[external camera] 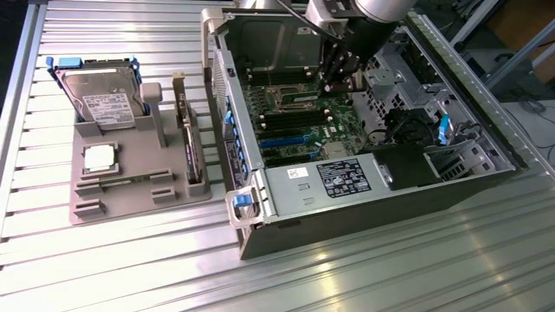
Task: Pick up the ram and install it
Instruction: 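Insert the ram into the slot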
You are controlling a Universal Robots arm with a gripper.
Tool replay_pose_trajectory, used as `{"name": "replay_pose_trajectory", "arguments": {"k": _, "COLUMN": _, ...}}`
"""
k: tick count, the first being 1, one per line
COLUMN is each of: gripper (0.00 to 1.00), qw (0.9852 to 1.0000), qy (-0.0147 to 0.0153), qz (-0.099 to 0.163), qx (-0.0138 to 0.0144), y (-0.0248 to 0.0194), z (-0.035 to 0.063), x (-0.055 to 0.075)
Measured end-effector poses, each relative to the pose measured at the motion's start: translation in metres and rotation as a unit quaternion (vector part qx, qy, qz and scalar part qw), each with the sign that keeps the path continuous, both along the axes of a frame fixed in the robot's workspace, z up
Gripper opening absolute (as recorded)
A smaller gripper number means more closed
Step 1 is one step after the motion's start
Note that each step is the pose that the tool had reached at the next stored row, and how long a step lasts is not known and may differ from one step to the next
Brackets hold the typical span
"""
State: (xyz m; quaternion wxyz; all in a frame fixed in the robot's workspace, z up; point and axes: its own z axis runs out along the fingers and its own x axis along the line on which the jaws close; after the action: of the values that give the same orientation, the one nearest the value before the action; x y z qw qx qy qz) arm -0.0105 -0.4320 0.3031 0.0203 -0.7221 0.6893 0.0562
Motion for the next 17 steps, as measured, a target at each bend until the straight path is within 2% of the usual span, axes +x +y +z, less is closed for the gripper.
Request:
{"name": "replay_pose_trajectory", "arguments": {"k": 10, "gripper": 0.12, "qw": 1.0, "qy": 0.0, "qz": 0.0, "qx": 0.0001, "y": -0.0052, "z": -0.0067, "x": 0.001}}
{"name": "replay_pose_trajectory", "arguments": {"k": 14, "gripper": 0.12, "qw": 1.0, "qy": 0.0, "qz": 0.0, "qx": 0.0, "y": -0.01, "z": -0.0087, "x": 0.001}}
{"name": "replay_pose_trajectory", "arguments": {"k": 17, "gripper": 0.12, "qw": 1.0, "qy": 0.0, "qz": 0.0, "qx": 0.0, "y": -0.017, "z": -0.0102, "x": 0.001}}
